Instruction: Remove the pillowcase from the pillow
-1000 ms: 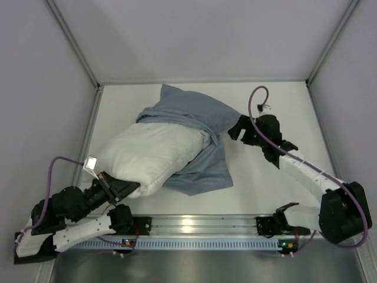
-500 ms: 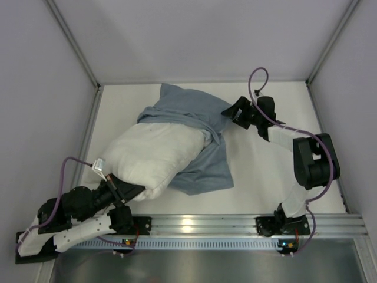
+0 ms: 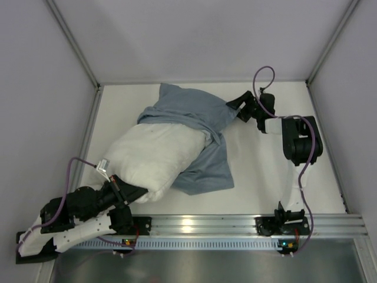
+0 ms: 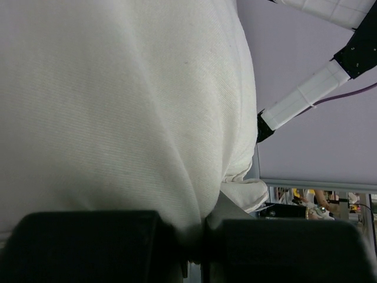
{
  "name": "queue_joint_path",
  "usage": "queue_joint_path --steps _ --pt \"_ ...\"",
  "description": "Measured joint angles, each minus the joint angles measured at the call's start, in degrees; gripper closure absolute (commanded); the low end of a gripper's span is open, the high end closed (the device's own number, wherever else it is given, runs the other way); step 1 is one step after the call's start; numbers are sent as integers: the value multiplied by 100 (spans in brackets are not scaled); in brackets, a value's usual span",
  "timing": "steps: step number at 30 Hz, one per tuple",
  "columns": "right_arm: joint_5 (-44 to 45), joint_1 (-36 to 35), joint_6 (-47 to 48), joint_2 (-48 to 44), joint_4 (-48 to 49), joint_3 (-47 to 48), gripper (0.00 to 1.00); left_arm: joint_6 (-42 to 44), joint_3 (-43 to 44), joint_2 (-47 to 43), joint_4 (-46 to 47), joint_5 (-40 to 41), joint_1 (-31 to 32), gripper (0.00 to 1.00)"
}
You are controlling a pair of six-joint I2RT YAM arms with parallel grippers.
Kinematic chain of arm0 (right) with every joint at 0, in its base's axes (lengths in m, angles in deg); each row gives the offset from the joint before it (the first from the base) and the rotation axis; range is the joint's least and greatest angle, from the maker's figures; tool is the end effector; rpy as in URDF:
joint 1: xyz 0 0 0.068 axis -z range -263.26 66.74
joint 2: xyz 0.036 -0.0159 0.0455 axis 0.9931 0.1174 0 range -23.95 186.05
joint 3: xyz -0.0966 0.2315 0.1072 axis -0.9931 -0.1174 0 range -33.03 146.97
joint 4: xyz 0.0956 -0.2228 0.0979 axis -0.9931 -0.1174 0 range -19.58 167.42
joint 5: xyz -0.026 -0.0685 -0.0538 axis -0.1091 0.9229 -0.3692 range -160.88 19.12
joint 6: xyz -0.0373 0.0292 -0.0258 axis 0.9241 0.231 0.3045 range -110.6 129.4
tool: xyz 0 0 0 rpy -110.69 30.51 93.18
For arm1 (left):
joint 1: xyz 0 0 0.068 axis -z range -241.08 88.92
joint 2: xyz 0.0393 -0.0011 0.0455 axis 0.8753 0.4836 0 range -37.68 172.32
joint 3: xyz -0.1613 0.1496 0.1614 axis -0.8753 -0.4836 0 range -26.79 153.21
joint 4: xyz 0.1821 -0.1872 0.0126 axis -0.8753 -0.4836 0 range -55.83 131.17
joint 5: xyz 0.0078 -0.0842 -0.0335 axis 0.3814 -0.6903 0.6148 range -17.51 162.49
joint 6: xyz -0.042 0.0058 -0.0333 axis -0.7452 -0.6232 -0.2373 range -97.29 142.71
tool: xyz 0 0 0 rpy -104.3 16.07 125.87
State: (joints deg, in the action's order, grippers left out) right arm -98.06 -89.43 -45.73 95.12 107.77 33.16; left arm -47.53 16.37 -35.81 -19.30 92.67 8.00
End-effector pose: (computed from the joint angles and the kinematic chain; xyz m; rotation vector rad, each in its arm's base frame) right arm 0.4373 0.0637 0.1446 0.5560 2.0312 1.1402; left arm 0.0122 0.0024 0.2936 -0.2865 2.0937 -1.2678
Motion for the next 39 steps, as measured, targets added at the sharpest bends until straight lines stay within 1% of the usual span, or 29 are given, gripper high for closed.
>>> queue_joint_path --steps 2,3,4,6,7,8,12,14,17,20,23,27,30,34,37,39 --pt "2 -2 -24 146 4 262 30 -13 -15 0 0 -2 0 100" --pt "2 -2 -37 203 -7 391 34 -17 -28 0 -2 -2 0 100" --pt "2 -2 -42 262 -28 535 51 -31 -42 0 -2 -4 0 100" --pt "-15 -2 -9 352 -72 793 74 -42 -55 0 -4 -2 0 100" --pt "-44 -2 -13 372 -92 863 95 -57 -55 0 -7 -2 0 100" --pt "-55 -2 -7 372 -96 885 100 -63 -55 0 -7 0 0 100" --pt "2 -2 74 341 -142 791 100 -107 -55 0 -7 0 0 100" --pt "151 0 254 232 -382 658 100 -120 -52 0 -9 -4 0 100" --pt "533 28 518 -146 -933 529 100 -120 -44 0 -31 -57 0 100" --pt "841 212 664 -787 -1384 389 100 -116 31 0 -105 -131 -15 100" --pt "949 675 686 -1495 -1589 157 100 -114 177 0 -157 -168 -87 100" --pt "1250 1674 686 -2465 -1681 -426 100 -114 310 0 -254 -201 -151 100" --pt "1537 2393 487 -3202 -1788 -1075 100 -120 328 0 -343 -260 -153 100" --pt "1912 2815 221 -3991 -2074 -1537 100 -175 404 22 -516 -308 -151 100" --pt "2179 2872 87 -4538 -2240 -1550 100 -264 527 63 -682 -321 -151 100" --pt "2302 2872 87 -4730 -2424 -1346 100 -323 538 63 -734 -317 -151 100"
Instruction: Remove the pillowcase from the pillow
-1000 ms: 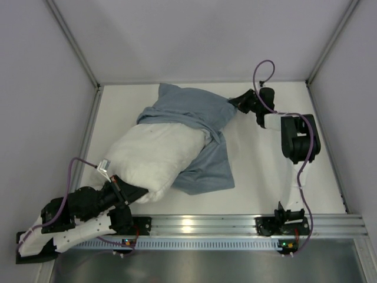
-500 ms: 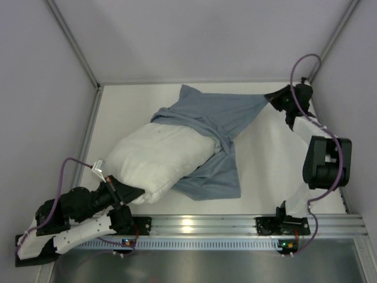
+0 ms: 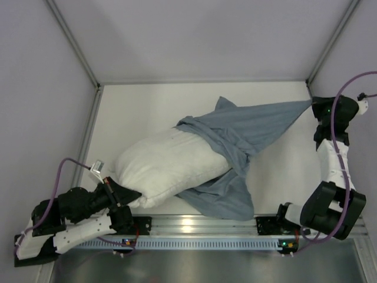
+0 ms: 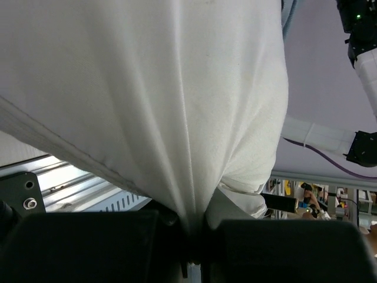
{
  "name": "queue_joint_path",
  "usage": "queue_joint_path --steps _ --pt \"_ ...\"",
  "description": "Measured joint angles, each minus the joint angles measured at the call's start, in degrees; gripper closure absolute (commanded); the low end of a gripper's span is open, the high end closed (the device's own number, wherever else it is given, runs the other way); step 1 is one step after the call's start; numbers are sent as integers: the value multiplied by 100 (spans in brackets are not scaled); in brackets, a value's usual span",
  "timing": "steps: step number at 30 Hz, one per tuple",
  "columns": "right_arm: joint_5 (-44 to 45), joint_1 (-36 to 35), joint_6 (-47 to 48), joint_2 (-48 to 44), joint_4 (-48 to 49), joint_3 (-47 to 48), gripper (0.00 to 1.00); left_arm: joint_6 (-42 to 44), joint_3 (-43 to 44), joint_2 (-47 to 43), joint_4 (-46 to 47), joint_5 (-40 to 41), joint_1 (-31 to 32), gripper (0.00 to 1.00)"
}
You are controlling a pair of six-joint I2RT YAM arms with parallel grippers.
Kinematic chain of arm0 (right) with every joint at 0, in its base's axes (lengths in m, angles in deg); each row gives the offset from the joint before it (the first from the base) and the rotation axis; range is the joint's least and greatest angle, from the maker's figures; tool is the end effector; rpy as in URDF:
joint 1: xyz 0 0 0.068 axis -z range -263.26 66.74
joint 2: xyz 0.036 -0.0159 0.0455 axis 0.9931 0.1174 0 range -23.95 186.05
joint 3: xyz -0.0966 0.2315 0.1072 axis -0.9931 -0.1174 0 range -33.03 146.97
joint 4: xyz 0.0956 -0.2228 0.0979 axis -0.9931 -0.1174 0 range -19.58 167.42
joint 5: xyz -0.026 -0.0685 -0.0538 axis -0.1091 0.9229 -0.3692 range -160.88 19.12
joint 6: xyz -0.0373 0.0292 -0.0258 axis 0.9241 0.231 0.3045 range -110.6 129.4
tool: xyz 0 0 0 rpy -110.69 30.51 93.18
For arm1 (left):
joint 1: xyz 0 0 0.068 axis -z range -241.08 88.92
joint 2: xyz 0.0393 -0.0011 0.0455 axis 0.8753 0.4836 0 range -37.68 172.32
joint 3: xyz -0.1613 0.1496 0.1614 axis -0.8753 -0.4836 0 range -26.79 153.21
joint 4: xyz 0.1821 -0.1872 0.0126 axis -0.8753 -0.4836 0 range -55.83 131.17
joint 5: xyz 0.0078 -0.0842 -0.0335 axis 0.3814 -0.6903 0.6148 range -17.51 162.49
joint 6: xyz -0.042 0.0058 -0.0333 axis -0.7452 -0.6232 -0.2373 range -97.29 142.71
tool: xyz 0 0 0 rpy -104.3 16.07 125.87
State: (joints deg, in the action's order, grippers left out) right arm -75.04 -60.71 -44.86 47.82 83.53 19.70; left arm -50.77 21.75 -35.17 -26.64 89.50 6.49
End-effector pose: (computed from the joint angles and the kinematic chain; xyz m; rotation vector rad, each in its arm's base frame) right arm 0.2738 -0.1108 0.3165 1.0886 1.4580 0.4593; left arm 0.0033 0.0192 0.3029 -0.3319 2.1589 -1.2793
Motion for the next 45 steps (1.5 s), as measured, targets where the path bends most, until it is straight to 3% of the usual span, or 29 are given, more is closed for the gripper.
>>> queue_joint_path --steps 2,3,6,9,13,17,18,21,24,32,37,40,43,44,45 --pt "-17 2 4 48 -83 345 100 -59 -15 0 -24 7 0 100" --pt "-149 2 28 184 -157 625 91 -101 -46 0 -22 15 0 100" --pt "-981 -22 87 1086 -149 1836 48 -177 -254 4 2 39 -2 100" --pt "-1707 -216 334 1652 -111 2232 36 -168 -505 79 -2 44 -4 100" --pt "-1762 -1045 927 1115 -562 1012 25 -98 -874 328 83 66 -4 100" --pt "-1926 -1888 1362 -284 -874 -601 11 20 -1274 490 330 24 -7 100" --pt "-1912 -2065 1469 -717 -981 -903 1 35 -1338 514 380 9 -4 100" --pt "-1707 -2798 1873 -1871 -1220 -1311 1 107 -1416 511 485 -31 -11 100" --pt "-1661 -3794 2328 -2308 -1255 -1202 1 170 -1432 466 538 -72 -11 100" --pt "-774 -5687 3235 -1001 -1655 -437 1 310 -1609 225 787 -155 -11 100" --pt "326 -6172 3506 -387 -2013 -195 6 511 -1926 715 1519 -415 -11 100" --pt "1073 -6321 3528 -223 -2142 -61 18 645 -2020 1276 1991 -560 -11 100" --pt "1690 -6339 3488 -212 -2236 -59 40 791 -2020 1794 2430 -643 -11 100" --pt "1910 -6339 3460 -219 -2256 -68 59 835 -2015 1921 2522 -667 -11 100" --pt "2135 -6339 3453 -236 -2271 -85 67 879 -2013 2017 2605 -678 -11 100"
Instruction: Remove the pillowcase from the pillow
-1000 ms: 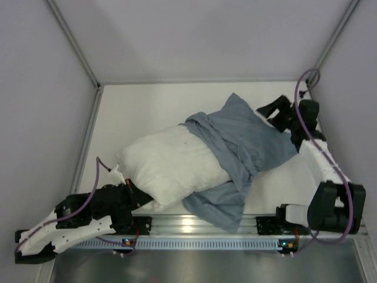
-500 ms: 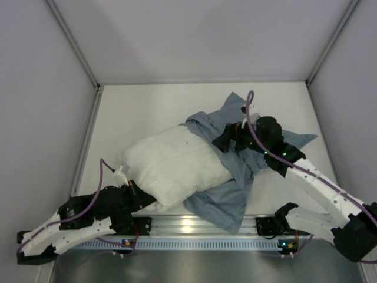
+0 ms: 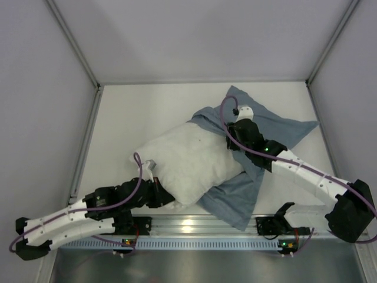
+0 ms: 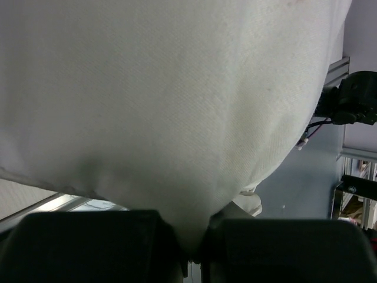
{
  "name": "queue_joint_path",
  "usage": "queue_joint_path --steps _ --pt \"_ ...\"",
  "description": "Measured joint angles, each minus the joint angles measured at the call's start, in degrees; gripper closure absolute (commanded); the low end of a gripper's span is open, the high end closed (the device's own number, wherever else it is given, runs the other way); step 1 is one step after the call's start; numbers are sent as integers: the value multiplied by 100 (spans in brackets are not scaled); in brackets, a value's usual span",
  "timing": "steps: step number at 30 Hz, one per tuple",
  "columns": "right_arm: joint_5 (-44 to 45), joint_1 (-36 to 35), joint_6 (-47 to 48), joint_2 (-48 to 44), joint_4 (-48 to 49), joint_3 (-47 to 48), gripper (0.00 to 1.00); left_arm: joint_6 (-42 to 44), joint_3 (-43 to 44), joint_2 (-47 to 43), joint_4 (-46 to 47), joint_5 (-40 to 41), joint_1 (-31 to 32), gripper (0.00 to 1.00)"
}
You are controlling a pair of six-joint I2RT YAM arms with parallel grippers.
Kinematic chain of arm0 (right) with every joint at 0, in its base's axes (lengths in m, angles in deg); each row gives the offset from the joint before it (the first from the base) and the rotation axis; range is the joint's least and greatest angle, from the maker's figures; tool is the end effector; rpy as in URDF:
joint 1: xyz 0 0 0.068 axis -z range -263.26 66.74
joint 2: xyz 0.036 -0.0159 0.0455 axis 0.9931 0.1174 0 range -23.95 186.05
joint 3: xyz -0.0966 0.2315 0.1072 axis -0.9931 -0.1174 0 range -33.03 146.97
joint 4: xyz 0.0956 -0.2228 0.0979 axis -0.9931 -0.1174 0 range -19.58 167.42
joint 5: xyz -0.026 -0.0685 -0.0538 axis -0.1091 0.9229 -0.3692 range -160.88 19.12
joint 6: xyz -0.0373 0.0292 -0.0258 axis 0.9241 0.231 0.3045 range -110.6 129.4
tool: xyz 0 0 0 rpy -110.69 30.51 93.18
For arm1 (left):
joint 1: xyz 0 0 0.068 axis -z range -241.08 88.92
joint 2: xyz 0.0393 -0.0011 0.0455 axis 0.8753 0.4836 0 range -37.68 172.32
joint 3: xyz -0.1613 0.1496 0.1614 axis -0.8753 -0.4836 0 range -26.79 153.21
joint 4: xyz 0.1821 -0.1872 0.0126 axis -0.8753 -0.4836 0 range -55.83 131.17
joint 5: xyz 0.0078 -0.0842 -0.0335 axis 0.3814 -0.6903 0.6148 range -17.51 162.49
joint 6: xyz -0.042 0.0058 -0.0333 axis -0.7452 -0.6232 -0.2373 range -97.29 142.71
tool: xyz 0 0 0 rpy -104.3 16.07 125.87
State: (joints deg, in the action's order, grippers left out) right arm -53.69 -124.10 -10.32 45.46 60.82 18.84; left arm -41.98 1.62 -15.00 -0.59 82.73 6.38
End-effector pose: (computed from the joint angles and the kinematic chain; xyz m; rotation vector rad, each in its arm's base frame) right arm 0.2098 0.1675 0.2834 -0.2240 2.1392 0.2933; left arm 0.0450 -0.0922 0.2353 -0.0517 2.4110 -1.0337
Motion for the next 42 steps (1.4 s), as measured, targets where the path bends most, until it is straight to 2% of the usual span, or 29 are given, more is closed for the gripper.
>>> queue_joint_path --steps 1,2,6,8,14,21,26,31,32,33,34,35,37,40,42 --pt "240 -4 -61 -24 -17 -31 72 35 4 76 63 -13 0 100" --pt "455 -7 -127 -48 -46 -66 82 63 15 116 111 -26 0 100" --pt "1040 105 -341 -61 -114 -85 100 142 44 -46 205 -74 0 100" --pt "988 376 -463 -24 -94 -83 100 149 50 -304 199 -92 0 100" --pt "459 1840 -866 573 -57 120 100 151 262 -935 -50 4 -7 100" --pt "-323 3187 -1344 1471 -151 789 100 109 1043 -1580 -1189 435 -11 100" --pt "-1119 3626 -1746 1878 -431 822 100 -26 1882 -1759 -2168 815 -7 100" --pt "-1644 3637 -1893 1596 -385 483 100 -151 2452 -1768 -2826 1054 0 100" --pt "-1735 3646 -1884 1486 -356 363 97 -166 2498 -1790 -2907 1075 4 100" --pt "-1834 3654 -1860 1392 -306 275 88 -188 2507 -1818 -2970 1093 4 100" --pt "-1989 3687 -1790 1261 -212 153 58 -210 2507 -1843 -3047 1119 4 100" --pt "-2131 3722 -1740 1139 -94 46 44 -234 2500 -1849 -3110 1134 4 100" --pt "-2465 3731 -1561 863 162 -125 26 -273 2400 -1862 -3117 1154 2 100" --pt "-2271 3248 -1167 391 232 -160 18 -289 2020 -1902 -3018 1169 0 100" --pt "-2052 2739 -1012 52 186 -162 16 -291 1683 -1891 -2938 1169 -4 100"
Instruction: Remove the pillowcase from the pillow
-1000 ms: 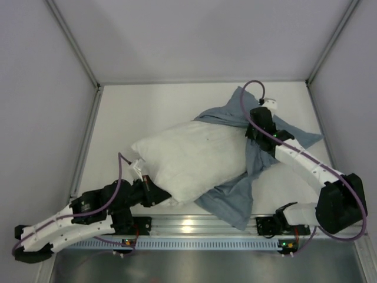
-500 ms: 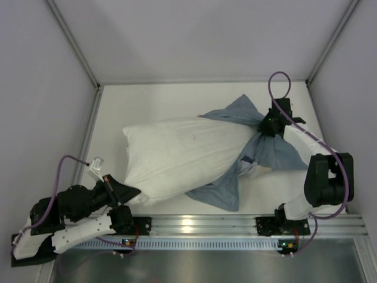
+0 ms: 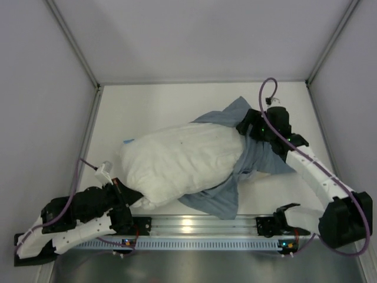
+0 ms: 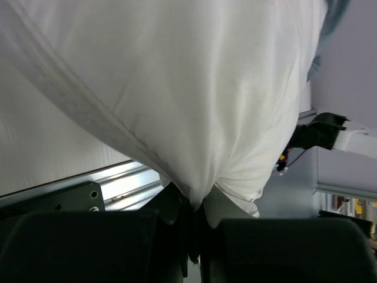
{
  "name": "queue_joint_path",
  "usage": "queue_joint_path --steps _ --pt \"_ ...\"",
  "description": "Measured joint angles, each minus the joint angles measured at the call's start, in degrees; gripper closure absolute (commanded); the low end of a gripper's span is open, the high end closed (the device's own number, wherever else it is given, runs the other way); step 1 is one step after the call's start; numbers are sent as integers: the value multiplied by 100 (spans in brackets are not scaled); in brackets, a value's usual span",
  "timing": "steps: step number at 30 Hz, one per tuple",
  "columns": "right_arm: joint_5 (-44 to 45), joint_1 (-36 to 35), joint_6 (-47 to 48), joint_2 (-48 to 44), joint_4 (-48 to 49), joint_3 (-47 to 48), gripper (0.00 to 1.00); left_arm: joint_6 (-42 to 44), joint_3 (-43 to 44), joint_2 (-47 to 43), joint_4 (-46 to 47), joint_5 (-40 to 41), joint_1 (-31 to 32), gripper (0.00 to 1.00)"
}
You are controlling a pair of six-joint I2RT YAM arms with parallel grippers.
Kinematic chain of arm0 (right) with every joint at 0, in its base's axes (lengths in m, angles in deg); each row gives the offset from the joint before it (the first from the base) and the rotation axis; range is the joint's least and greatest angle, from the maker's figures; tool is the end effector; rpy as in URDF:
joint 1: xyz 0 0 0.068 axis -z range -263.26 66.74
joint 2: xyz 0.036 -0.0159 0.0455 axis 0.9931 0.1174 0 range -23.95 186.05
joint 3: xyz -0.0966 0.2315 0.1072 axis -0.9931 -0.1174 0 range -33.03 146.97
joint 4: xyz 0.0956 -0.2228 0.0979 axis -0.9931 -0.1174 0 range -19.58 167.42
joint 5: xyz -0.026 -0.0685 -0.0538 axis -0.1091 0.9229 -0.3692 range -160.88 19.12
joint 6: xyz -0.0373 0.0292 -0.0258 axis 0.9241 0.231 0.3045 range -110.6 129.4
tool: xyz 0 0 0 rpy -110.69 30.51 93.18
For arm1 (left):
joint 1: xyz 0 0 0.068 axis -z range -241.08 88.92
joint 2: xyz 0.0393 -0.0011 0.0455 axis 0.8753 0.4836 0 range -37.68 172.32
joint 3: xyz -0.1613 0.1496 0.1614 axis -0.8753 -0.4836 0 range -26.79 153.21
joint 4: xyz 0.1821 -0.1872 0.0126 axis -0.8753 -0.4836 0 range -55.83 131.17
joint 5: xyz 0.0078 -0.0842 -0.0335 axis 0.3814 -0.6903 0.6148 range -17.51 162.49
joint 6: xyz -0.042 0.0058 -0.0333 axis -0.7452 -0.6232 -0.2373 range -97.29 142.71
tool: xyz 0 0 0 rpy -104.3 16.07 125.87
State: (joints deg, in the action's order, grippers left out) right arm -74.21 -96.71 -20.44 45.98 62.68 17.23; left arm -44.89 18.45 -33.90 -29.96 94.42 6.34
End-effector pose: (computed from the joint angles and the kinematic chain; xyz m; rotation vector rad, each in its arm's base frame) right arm 0.2628 0.0650 0.2736 0.2818 2.1947 0.4900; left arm 0.0097 0.0111 0.2851 -0.2522 2.2081 -1.0222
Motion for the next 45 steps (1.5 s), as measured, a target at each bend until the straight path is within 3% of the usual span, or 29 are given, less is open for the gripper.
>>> queue_joint_path --steps 4,13,18,23,26,27,34,36,45 --pt "66 -699 120 -994 -177 -157 15 2 -417 214 175 -28 -2 100" --pt "-144 -743 -96 -3338 -918 -1123 22 2 -496 337 472 -44 -4 100" --pt "-273 -745 -361 -3053 -999 -1840 25 7 -496 332 472 -57 -4 100" --pt "-267 -756 -645 -2800 -916 -2225 37 22 -481 210 474 -133 -4 100" --pt "-234 -780 -763 -2673 -702 -2363 69 28 -396 162 474 -144 -4 100" --pt "-212 -785 -809 -2601 -662 -2404 84 35 -343 160 474 -146 -4 100" --pt "190 -859 -1073 -2406 -533 -2586 88 188 317 192 293 -120 -4 100" --pt "271 -909 -1088 -2400 -498 -2583 99 225 765 225 103 -52 -4 100" --pt "328 -898 -1185 -1902 -358 -2291 100 264 2503 219 -920 219 11 100"
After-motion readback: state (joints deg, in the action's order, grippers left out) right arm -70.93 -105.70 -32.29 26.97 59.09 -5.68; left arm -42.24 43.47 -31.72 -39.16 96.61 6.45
